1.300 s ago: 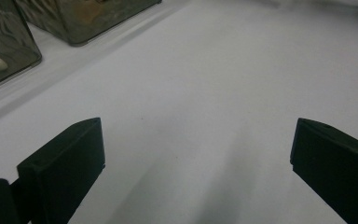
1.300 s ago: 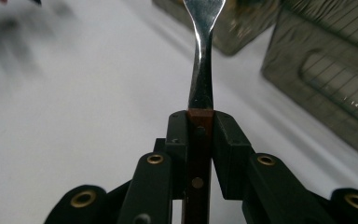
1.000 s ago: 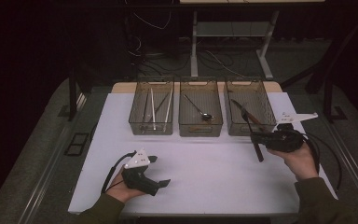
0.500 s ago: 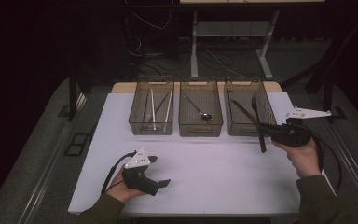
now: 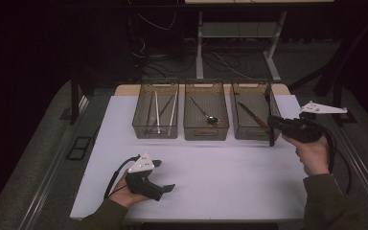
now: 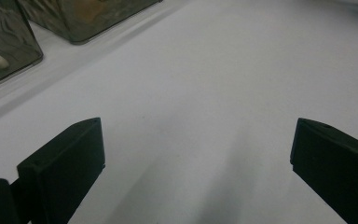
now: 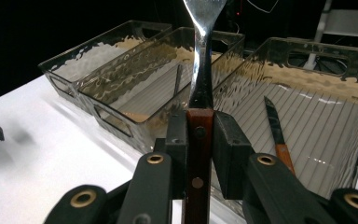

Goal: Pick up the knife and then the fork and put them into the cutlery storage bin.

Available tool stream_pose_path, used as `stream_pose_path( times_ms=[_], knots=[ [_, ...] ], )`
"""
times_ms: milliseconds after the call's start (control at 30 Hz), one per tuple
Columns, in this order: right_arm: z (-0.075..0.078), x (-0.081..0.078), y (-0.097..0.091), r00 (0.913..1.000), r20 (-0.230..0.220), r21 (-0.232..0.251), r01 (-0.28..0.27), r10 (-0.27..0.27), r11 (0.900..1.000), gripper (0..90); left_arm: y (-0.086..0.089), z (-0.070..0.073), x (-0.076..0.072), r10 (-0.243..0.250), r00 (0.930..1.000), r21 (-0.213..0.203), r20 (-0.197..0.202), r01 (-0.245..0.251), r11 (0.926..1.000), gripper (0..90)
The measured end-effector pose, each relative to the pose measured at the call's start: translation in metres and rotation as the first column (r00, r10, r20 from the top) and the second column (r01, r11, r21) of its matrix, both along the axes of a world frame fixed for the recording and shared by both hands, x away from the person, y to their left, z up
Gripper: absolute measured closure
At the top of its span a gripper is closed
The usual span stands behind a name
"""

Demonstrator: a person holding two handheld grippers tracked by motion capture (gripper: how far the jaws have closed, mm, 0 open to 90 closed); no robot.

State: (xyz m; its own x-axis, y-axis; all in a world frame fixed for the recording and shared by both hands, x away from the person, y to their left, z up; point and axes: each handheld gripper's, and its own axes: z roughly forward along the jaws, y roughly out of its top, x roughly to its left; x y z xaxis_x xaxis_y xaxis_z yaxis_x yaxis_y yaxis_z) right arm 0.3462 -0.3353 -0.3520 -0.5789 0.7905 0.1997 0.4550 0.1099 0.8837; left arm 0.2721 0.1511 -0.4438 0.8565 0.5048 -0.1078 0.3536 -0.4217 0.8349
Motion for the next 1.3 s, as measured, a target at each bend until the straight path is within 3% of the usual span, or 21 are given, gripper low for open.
stream_pose_path(
  times_ms=[167, 633, 1067, 1300],
  knots=[
    [0.003, 0.007, 0.002, 0.9999, 0.004, 0.009, 0.009, -0.009, 0.9999, 77.5, 0.0, 0.0, 0.0, 0.002, 1.0, -0.002, -0.004, -0.002, 1.0, 1.6],
    [0.023, 0.036, 0.005, 0.9984, 0.002, -0.023, 0.057, -0.057, 0.9981, 77.5, 0.0, 0.001, -0.001, -0.002, 1.0, -0.003, 0.0, 0.002, 1.0, 1.6],
    [0.022, 0.069, 0.012, 0.9929, -0.025, -0.076, 0.114, -0.116, 0.9906, 77.5, 0.0, 0.001, -0.001, -0.005, 1.0, -0.006, 0.001, 0.005, 1.0, 1.6],
    [0.013, 0.087, 0.017, 0.9899, -0.048, -0.12, 0.127, -0.134, 0.9846, 77.5, 0.0, 0.001, -0.001, -0.005, 1.0, -0.01, 0.0, 0.005, 0.9999, 1.6]
  ],
)
